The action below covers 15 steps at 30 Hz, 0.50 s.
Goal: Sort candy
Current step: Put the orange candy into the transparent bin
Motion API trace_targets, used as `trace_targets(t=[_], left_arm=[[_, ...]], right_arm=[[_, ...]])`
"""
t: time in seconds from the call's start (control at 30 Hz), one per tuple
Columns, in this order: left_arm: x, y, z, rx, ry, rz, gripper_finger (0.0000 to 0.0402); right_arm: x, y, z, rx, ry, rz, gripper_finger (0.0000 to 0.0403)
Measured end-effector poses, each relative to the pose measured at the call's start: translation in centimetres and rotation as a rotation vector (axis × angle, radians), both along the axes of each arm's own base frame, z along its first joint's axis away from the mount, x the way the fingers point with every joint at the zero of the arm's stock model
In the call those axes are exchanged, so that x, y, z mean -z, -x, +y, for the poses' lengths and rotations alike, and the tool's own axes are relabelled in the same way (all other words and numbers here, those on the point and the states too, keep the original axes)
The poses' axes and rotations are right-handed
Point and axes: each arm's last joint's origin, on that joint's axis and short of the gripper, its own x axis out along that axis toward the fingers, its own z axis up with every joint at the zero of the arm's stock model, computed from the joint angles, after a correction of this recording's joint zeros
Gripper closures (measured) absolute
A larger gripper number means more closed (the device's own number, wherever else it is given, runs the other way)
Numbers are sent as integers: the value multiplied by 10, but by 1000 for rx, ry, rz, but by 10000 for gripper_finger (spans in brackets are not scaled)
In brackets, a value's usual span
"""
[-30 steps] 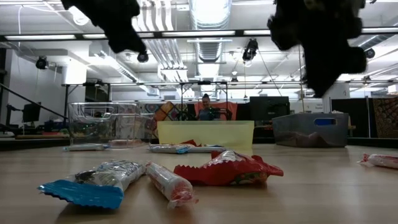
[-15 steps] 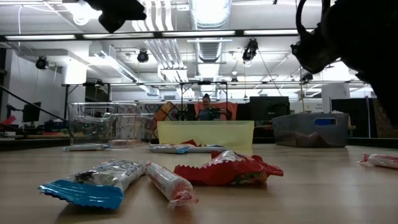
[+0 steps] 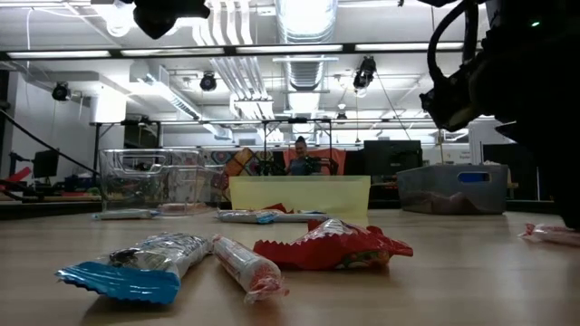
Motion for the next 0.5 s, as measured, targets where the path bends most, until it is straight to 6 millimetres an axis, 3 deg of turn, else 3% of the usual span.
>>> trace_targets(t=[0.3, 0.5], left_arm=[[13, -14, -5, -4, -3, 47, 327], [21, -22, -8, -3, -11, 71, 327]], right_arm=[[2, -6, 1, 18, 40, -67, 284], [15, -8, 2, 22, 52, -40, 286]])
